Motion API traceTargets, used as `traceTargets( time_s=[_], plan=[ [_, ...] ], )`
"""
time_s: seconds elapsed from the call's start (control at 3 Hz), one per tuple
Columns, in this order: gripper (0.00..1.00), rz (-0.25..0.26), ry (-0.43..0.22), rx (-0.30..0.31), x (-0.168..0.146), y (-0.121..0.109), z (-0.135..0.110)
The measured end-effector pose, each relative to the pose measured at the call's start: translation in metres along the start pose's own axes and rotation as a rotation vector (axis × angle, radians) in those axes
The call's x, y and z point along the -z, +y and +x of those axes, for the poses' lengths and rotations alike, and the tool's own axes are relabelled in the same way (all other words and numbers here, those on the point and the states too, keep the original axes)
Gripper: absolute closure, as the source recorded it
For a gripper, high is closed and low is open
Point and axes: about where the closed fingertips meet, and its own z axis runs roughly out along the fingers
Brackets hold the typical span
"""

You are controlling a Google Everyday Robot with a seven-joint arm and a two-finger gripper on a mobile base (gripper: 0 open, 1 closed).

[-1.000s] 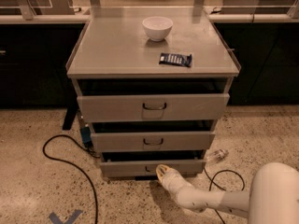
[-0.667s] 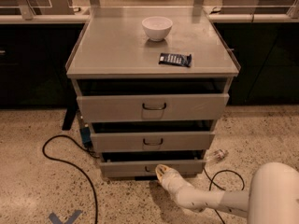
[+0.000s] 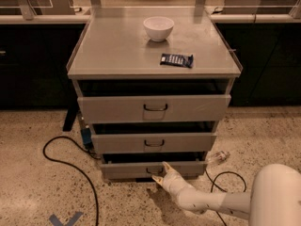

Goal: Open bottom drawer

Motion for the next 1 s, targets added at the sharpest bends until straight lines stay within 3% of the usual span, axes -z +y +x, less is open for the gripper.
traceTargets(
  time_s=[0.33, 0.67, 1.0],
  plan=[
    [0.00, 0.000, 0.000, 0.000, 0.000, 0.000, 0.000],
    [0.00, 0.000, 0.000, 0.000, 0.000, 0.000, 0.000],
    [0.00, -0.043, 0.061, 0.013, -0.010, -0.001, 0.009]
  ],
)
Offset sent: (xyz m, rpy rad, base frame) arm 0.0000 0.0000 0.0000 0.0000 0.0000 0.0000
